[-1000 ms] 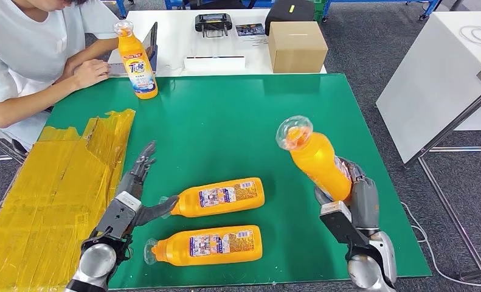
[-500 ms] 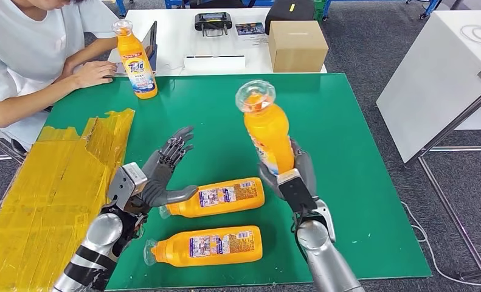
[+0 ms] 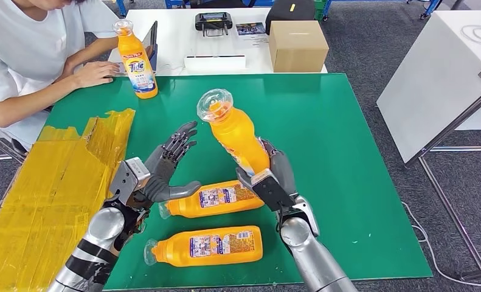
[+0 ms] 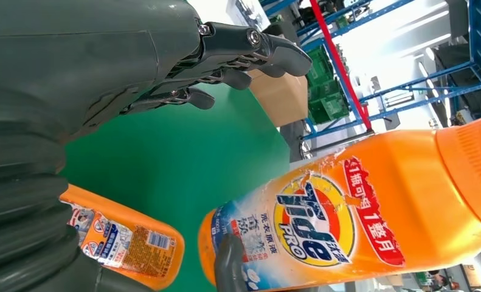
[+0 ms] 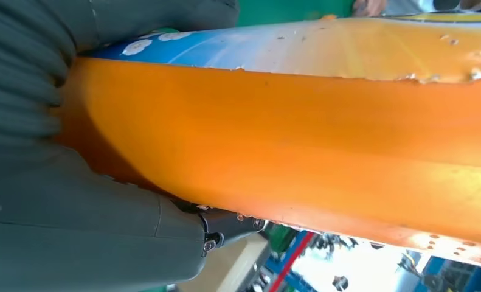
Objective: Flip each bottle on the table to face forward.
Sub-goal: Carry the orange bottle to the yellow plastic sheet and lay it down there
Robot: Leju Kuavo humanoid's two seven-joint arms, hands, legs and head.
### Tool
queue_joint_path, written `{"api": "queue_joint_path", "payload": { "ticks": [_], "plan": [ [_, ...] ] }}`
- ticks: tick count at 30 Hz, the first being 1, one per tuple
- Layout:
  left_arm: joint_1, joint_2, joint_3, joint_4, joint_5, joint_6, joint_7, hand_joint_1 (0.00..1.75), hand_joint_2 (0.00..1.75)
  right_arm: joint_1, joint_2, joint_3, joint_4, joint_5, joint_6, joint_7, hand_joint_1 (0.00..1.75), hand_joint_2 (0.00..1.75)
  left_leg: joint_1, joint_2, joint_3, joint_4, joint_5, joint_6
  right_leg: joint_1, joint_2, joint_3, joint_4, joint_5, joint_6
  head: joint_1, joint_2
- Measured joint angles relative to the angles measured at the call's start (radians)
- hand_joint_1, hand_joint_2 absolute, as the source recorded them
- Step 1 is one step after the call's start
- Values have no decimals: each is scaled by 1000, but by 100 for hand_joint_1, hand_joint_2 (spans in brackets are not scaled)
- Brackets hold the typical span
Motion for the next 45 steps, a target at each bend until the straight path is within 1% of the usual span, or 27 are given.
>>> {"api": "queue_joint_path", "payload": {
  "ticks": [6,10,15,21,25,37,41,45],
  "plan": [
    [-11,0,-10,1,7,7,0,0,175,-14,27,83,29,77,30,9,160,175,1,0,0,0,0,0,1,0,-1,0,0,0,0,0],
    [-14,0,-12,1,6,12,0,0,175,-17,32,106,35,90,35,12,160,175,1,0,0,0,0,0,1,0,-1,0,0,0,0,0],
    [-15,0,-25,8,-6,17,-11,0,175,-33,46,229,44,117,70,29,160,175,1,0,-1,0,0,0,0,0,-1,0,0,0,0,0],
    [-15,0,-28,18,2,17,-23,0,175,-44,46,275,45,120,71,43,164,175,0,0,-1,0,0,0,0,0,-1,0,0,0,0,0],
    [-15,-1,-28,23,16,16,-31,173,175,-46,45,291,45,120,71,44,166,175,1,0,-1,0,0,0,0,0,-2,0,0,0,0,0],
    [-4,-16,-24,23,74,52,-43,175,175,-56,42,309,45,116,57,44,175,175,0,0,-1,0,0,0,0,0,-2,0,0,0,0,0],
    [13,-29,-13,8,114,82,-68,175,175,-61,43,318,44,113,43,43,175,175,0,0,-1,0,0,0,0,0,-2,0,0,0,0,0],
    [42,-39,6,-38,178,110,-99,175,175,-70,48,328,39,110,21,37,175,175,1,1,-1,0,0,0,0,1,-3,0,0,0,0,0]
  ]
}}
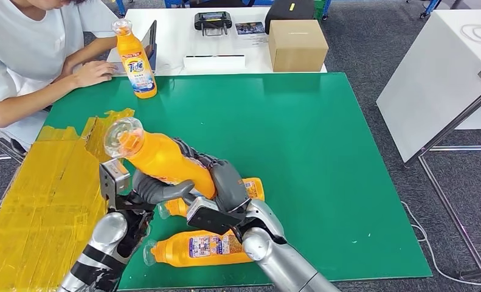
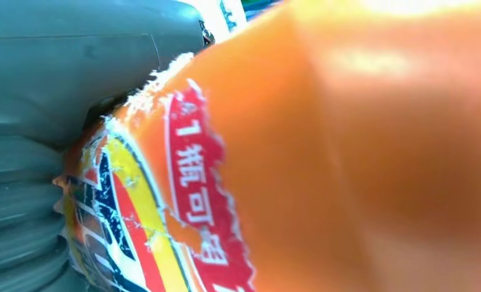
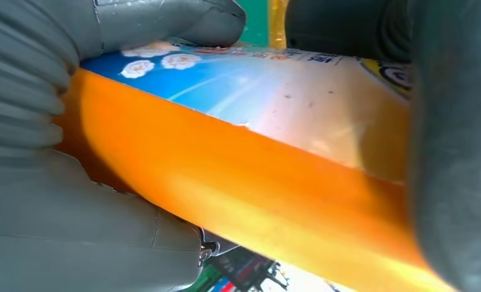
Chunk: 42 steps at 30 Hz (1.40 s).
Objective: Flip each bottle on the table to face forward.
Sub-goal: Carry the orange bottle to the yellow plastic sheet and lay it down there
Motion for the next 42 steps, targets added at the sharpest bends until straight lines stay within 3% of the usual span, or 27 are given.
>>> {"api": "queue_joint_path", "payload": {
  "ticks": [8,9,12,13,15,17,20,23,26,33,37,42],
  "plan": [
    [36,-7,41,-87,42,16,-20,175,175,-12,10,7,-25,-3,-20,-6,175,175,0,3,0,0,0,0,0,0,-1,0,0,0,0,0],
    [37,-7,43,-92,42,16,-20,175,175,-13,11,8,-27,-3,-20,-6,167,175,0,3,0,0,0,0,0,0,-1,0,0,0,0,0],
    [40,-8,48,-102,43,19,-22,175,175,-14,12,9,-31,-5,-21,-8,36,175,0,3,0,0,0,0,0,0,-1,0,0,0,0,0],
    [41,-8,51,-105,42,27,-28,175,175,-12,12,9,-33,-11,-25,-13,0,175,0,3,0,0,0,0,0,0,-1,0,0,0,0,0],
    [39,-9,67,-120,7,87,-63,175,175,0,11,7,-44,-32,-43,-33,0,175,0,3,0,0,0,0,0,0,-1,0,0,0,0,0],
    [29,-1,90,-143,-129,235,-103,175,175,22,3,-2,-68,-55,-73,-53,0,175,0,3,-1,0,0,0,0,0,-1,0,0,0,0,0],
    [-19,41,118,-160,-596,521,-61,175,175,69,-23,-33,-141,-68,-124,-68,0,175,0,2,-1,0,0,0,0,0,-1,0,0,0,0,0],
    [-73,123,123,-138,-1091,623,51,175,175,117,-53,-78,-243,-72,-160,-76,0,175,0,1,-1,0,0,0,0,-1,-1,0,0,0,0,0],
    [-101,223,116,-86,-1312,616,142,175,175,160,-82,-134,-338,-76,-176,-84,0,175,0,4,-1,0,0,-1,0,1,-1,0,0,0,0,0],
    [-124,428,106,17,-1495,503,237,175,175,238,-121,-234,-477,-78,-203,-101,0,175,1,6,-1,0,0,-1,1,3,-3,1,0,0,0,0],
    [-129,546,97,50,-1511,381,262,175,175,279,-136,-282,-533,-74,-218,-113,0,175,1,7,-1,0,0,-1,1,3,-3,1,0,-1,0,0],
    [-138,652,75,67,-1444,201,265,175,175,305,-146,-317,-574,-60,-223,-115,0,175,1,8,-2,-1,0,-1,1,3,-4,1,0,-1,1,0]
  ]
}}
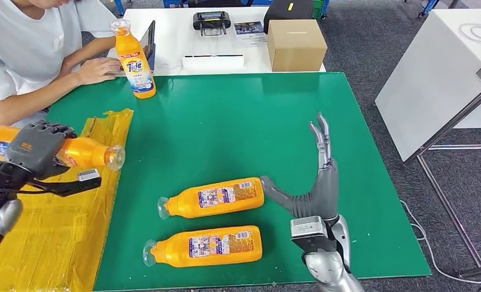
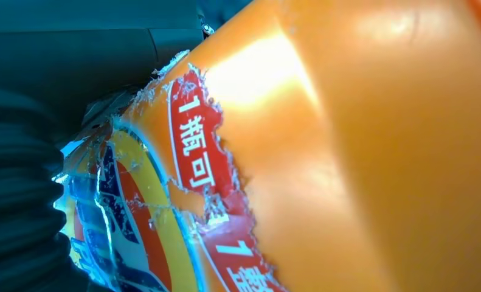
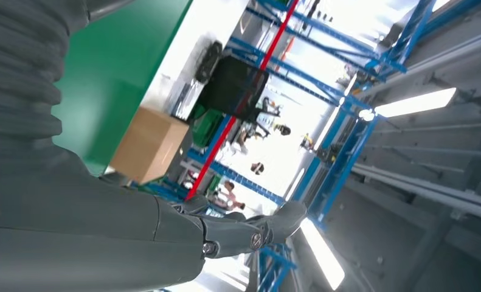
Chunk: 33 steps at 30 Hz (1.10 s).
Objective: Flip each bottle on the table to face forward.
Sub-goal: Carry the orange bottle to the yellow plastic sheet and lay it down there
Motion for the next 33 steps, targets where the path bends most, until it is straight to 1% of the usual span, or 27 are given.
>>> {"api": "queue_joint_path", "payload": {
  "ticks": [3,6,9,11,13,16,20,24,27,30,33],
  "plan": [
    [-7,56,-16,5,55,-70,-7,175,175,9,-4,-13,-11,8,-2,0,0,175,0,0,0,0,0,0,0,0,1,0,0,0,0,0],
    [0,127,-33,2,170,-153,-31,175,175,13,-7,-20,-13,13,-5,0,0,175,0,0,0,0,0,0,0,1,1,0,0,0,0,0],
    [27,205,-40,-14,290,-204,-63,175,175,14,-11,-26,-12,13,-6,0,0,175,0,1,0,0,0,0,0,1,0,0,0,0,0,0],
    [59,244,-38,-30,359,-221,-94,175,175,12,-12,-27,-11,13,-6,0,0,175,0,0,0,0,0,0,0,1,0,0,0,0,0,0],
    [97,264,-34,-46,412,-226,-119,175,175,7,-13,-27,-8,13,-5,0,0,175,0,-1,0,0,0,0,0,1,0,0,-1,0,0,0],
    [149,269,-32,-63,447,-221,-138,175,175,-5,-13,-26,0,14,-3,0,0,175,0,-2,0,0,0,0,0,1,0,0,-1,-1,0,0],
    [191,246,-35,-65,441,-189,-145,175,175,-17,-13,-24,11,20,1,8,0,175,0,-3,0,0,0,0,0,0,1,0,0,0,0,0],
    [205,201,-40,-54,402,-144,-135,175,175,-25,-13,-22,21,26,7,15,0,175,0,-3,0,0,0,0,0,-1,1,0,0,0,0,0],
    [207,136,-44,-35,325,-65,-95,175,175,-28,-12,-17,26,33,14,23,0,175,-1,-4,0,0,0,0,-1,-2,1,0,0,0,0,0],
    [207,54,-51,-12,232,14,-35,175,175,-29,-9,-13,28,45,19,31,0,175,-1,-4,0,0,0,0,-1,-2,1,0,0,0,0,0],
    [205,-33,-60,10,170,63,29,175,175,-27,-7,-9,28,61,19,41,0,175,-1,-4,0,0,0,0,-1,-2,1,0,0,0,0,0]
  ]
}}
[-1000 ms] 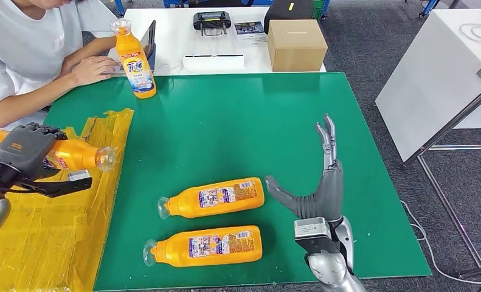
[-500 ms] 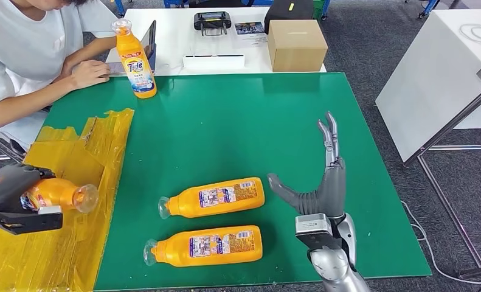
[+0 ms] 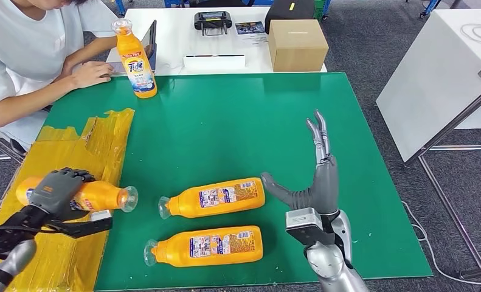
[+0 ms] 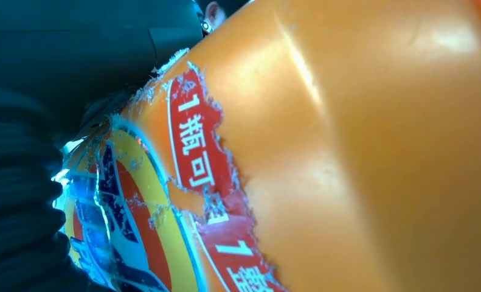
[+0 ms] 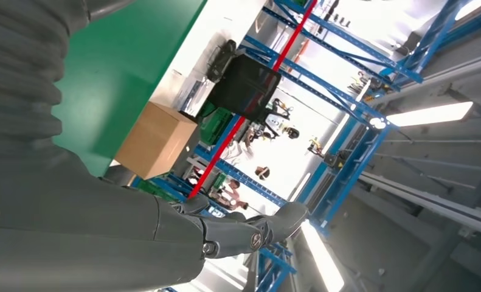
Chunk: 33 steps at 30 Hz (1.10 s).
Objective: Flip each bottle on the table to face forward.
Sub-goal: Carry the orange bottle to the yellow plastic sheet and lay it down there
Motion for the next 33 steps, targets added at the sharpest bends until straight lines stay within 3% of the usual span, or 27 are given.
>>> {"api": "queue_joint_path", "payload": {
  "ticks": [5,13,14,17,18,27,33],
  "plan": [
    [-3,-110,-1,27,-26,21,42,175,175,6,5,2,0,10,0,7,0,175,0,0,0,0,0,0,0,0,0,0,0,0,0,0],
    [-19,-182,-3,64,-95,26,76,175,175,11,7,3,0,25,5,15,0,175,0,0,0,0,0,0,1,0,0,0,0,0,0,0],
    [-24,-188,-5,72,-105,20,82,138,175,11,7,3,0,27,5,16,0,175,1,0,0,0,0,0,1,0,0,0,0,0,0,0],
    [-39,-202,-9,103,-121,4,102,7,175,11,10,3,0,35,5,18,0,175,1,1,0,0,0,0,1,0,0,0,0,0,0,0],
    [-45,-205,-9,115,-127,-1,111,0,175,11,11,3,0,37,5,19,0,175,1,1,0,0,0,0,1,0,0,0,0,0,0,0],
    [-109,-237,6,245,-243,-18,266,0,175,27,23,2,0,63,4,37,0,175,0,1,0,0,0,0,1,0,0,0,0,0,0,0],
    [-123,-258,31,291,-267,-18,291,0,175,34,25,2,0,72,5,47,0,175,0,1,0,0,0,0,1,0,0,0,0,0,0,0]
  ]
}}
